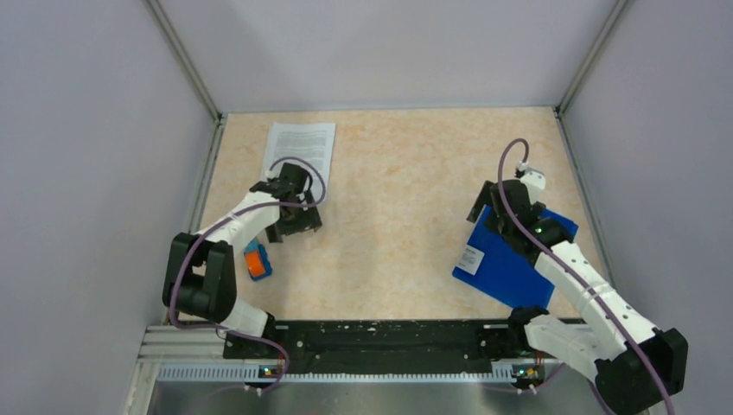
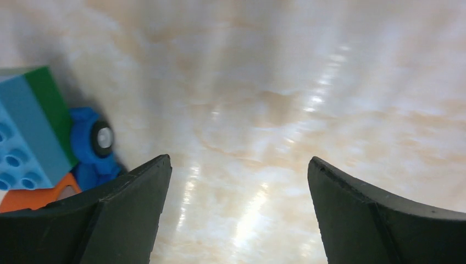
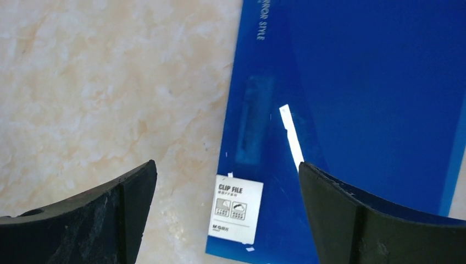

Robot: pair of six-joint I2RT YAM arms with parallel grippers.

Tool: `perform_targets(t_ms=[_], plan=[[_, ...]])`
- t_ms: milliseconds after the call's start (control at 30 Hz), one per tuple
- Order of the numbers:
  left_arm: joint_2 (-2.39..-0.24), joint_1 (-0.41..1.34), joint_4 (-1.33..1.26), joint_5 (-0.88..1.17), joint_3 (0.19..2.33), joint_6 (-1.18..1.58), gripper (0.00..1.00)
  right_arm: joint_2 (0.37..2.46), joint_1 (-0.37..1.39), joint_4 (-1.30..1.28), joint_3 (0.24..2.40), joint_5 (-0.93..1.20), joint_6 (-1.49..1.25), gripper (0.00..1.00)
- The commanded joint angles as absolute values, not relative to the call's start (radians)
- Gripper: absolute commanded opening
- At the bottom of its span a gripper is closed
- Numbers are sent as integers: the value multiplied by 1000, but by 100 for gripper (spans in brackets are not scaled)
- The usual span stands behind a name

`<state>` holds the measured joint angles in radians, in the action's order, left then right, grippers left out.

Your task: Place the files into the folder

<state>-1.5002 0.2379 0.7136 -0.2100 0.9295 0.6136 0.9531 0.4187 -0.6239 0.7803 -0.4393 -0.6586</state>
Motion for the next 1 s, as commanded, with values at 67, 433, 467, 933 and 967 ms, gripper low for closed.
perform_targets(t_ms=[67,433,467,933,967], plan=[[-1472,426,743,-167,1124,591,99,941,240,-589,757,-468,-692,99],[-1530,736,699,-31,1226,606,99,965,-301,-327,591,-321,-750,99],[-1525,744,694,-23,1219,606,99,967,-346,-305,573,-289,-749,99],[-1529,755,657,28,1208,571,99,1126,-754,-56,390,78,-672,99],[-1533,755,655,30,1208,571,99,1141,-755,-45,385,99,-670,99]])
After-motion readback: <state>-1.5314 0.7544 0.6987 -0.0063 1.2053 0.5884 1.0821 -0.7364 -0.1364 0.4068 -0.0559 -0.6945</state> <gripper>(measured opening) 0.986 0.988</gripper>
